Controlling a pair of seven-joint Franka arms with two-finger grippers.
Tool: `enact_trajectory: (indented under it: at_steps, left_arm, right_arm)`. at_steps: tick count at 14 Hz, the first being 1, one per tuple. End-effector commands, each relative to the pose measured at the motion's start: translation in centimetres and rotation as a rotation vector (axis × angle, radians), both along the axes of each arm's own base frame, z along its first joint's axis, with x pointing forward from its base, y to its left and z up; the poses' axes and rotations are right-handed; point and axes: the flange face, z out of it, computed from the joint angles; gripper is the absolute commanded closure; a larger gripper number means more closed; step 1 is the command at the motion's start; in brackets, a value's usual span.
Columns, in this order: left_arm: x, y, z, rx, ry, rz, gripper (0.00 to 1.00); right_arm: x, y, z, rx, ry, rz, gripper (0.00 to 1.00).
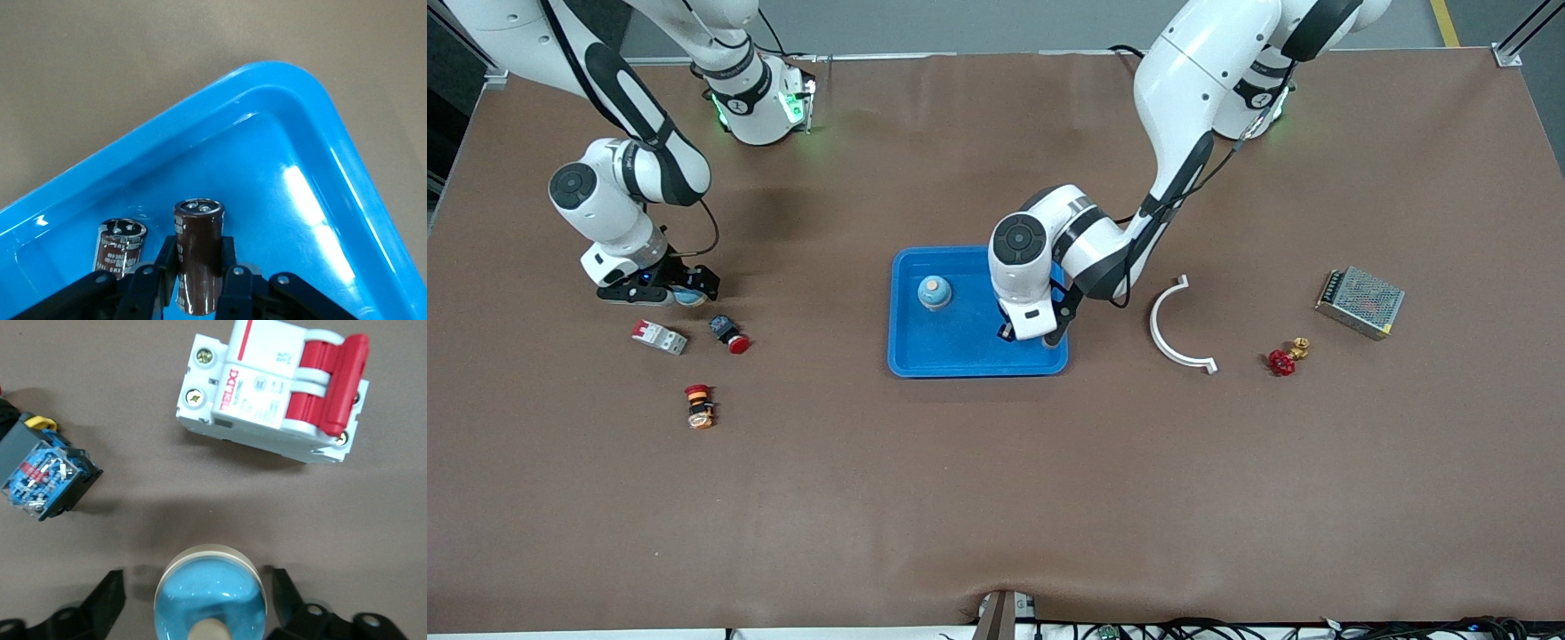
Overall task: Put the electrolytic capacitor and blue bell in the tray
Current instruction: 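Grasp the second capacitor with the left gripper and lower it into the tray, then grasp the second blue bell with the right gripper while the left gripper withdraws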
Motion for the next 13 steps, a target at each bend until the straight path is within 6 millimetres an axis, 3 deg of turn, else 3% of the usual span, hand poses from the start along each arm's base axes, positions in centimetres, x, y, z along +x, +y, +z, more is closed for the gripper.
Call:
enact_trajectory:
  at_steps: [1, 2, 3, 7, 10, 13]
  left_arm:
    - [0.0, -0.5, -0.1, -0.008, 0.0, 0.029, 0.0]
    - [0.1, -0.3, 0.1, -0.007, -0.005, 0.031, 0.0]
    - [0.4, -0.4, 0.8, -0.012, -0.016, 0.03, 0.0]
    - [3.5, 0.6, 7.5, -0.023, -0.086, 0.038, 0.0]
    - [6.0, 4.0, 12.2, 0.033, -0.141, -0.051, 0.0]
    - [7.9, 7.9, 17.1, 0.057, -0.147, -0.151, 0.0]
  right_arm:
    - [-0.4, -0.7, 0.0, 0.001, -0.01, -0.004, 0.83]
    - [-0.4, -0.8, 0.0, 0.001, -0.008, -0.008, 1.0]
    - [-0.4, -0.8, 0.0, 0.001, -0.01, -0.008, 1.0]
    - [-0.3, -0.7, 0.2, 0.001, -0.013, -0.012, 1.0]
    - [0.1, -0.3, 0.8, 0.0, -0.02, -0.028, 1.0]
    - [1.1, 2.0, 1.6, 0.008, -0.041, -0.076, 1.0]
